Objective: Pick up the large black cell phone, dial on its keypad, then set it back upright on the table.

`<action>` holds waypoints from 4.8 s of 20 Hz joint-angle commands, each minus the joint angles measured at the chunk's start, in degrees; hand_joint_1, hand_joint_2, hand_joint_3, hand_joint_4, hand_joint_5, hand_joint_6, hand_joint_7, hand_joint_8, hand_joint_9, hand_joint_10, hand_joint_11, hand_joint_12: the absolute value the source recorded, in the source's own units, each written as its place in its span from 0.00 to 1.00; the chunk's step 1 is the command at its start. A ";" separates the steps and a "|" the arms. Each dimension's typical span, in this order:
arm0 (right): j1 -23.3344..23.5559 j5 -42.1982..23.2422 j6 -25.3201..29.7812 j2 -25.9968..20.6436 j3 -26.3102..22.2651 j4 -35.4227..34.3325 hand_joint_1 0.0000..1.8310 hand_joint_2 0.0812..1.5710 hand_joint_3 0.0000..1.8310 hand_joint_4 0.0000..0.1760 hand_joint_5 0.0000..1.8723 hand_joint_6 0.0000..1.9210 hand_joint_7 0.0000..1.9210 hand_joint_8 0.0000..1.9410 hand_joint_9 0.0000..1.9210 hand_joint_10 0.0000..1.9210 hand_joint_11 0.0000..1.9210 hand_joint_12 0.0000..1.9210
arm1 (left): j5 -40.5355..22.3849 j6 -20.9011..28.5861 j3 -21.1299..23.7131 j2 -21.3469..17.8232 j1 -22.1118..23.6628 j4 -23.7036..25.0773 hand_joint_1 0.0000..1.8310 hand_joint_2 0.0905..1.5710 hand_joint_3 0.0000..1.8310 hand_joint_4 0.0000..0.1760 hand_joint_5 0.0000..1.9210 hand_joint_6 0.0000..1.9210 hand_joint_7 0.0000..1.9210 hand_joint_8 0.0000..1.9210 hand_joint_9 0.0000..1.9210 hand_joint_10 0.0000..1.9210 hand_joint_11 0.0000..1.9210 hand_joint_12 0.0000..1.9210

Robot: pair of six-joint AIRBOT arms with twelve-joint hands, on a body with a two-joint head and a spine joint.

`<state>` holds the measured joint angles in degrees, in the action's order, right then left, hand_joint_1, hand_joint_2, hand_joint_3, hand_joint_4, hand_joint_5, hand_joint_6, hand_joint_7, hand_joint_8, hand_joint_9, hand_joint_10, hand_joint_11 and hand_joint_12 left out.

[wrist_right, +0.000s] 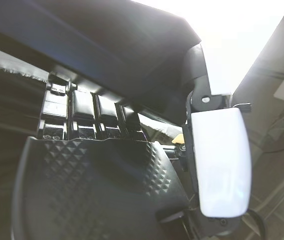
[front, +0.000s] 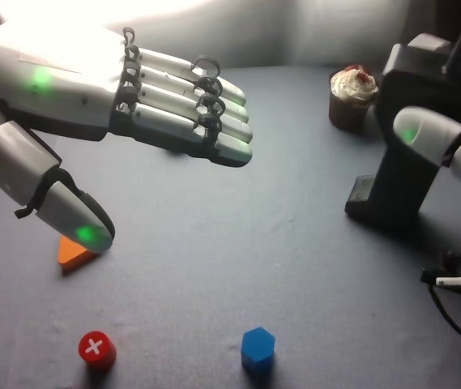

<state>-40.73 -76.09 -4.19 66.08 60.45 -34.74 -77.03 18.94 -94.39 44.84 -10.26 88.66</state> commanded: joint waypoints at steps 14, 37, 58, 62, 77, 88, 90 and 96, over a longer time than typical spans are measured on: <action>0.25 -6.47 2.86 -5.73 -2.47 7.00 0.82 0.66 0.00 0.00 0.53 0.33 0.51 0.47 0.54 0.51 0.52 0.75 | -1.47 1.19 -0.53 0.52 2.29 -4.93 0.00 0.71 0.00 0.00 0.05 0.00 0.05 0.00 0.04 0.00 0.00 0.07; 9.78 -9.74 -1.09 -12.38 -11.06 10.13 0.76 0.67 0.00 0.00 0.54 0.41 0.55 0.42 0.55 0.57 0.58 0.47 | 12.28 0.67 5.38 1.62 3.60 -9.48 0.72 0.78 0.00 0.68 0.06 0.00 0.37 0.78 0.37 1.00 0.34 1.00; 10.55 -8.75 -2.20 -12.93 -12.27 12.24 0.75 0.71 0.00 0.00 0.45 0.49 0.48 0.56 0.51 0.66 0.58 0.49 | 25.50 -4.40 15.03 0.34 3.25 -14.16 0.72 0.79 0.00 0.54 0.05 0.00 0.35 0.81 0.40 1.00 0.36 1.00; 10.55 -8.75 -2.21 -12.92 -12.52 12.24 0.75 0.71 0.00 0.00 0.45 0.49 0.48 0.56 0.51 0.66 0.58 0.49 | 23.24 -4.44 8.08 1.16 2.68 -14.15 0.72 0.79 0.00 0.54 0.05 0.00 0.35 0.81 0.40 1.00 0.36 1.00; 10.55 -8.78 -2.23 -12.93 -13.07 12.24 0.76 0.69 0.00 0.00 0.50 0.44 0.50 0.51 0.52 0.62 0.58 0.47 | 29.71 -5.02 14.90 2.64 4.16 -14.30 0.72 0.79 0.00 0.49 0.06 0.00 0.36 0.80 0.40 1.00 0.37 1.00; 10.51 -9.02 -2.30 -12.95 -12.41 12.21 0.75 0.69 0.00 0.00 0.50 0.48 0.49 0.51 0.52 0.62 0.55 0.49 | 21.69 -1.01 11.32 1.21 2.40 -14.56 0.71 0.80 0.00 0.46 0.08 0.00 0.35 0.82 0.36 1.00 0.36 1.00; 10.19 -9.16 -2.29 -12.95 -11.66 12.21 0.75 0.70 0.00 0.00 0.49 0.49 0.49 0.52 0.51 0.63 0.55 0.50 | 16.79 -0.20 7.41 1.10 1.81 -14.57 0.71 0.80 0.00 0.49 0.08 0.00 0.35 0.82 0.36 1.00 0.33 1.00; 6.82 -11.29 -0.16 -13.06 -8.66 12.10 0.75 0.71 0.00 0.00 0.44 0.58 0.47 0.54 0.50 0.64 0.53 0.53 | 4.77 10.93 1.20 2.27 2.80 -11.10 0.72 0.79 0.00 0.48 0.08 0.00 0.35 0.80 0.37 1.00 0.32 1.00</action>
<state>-34.89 -78.70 -5.78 53.71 51.88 -24.32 -68.69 30.55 -93.10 47.29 -9.02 83.37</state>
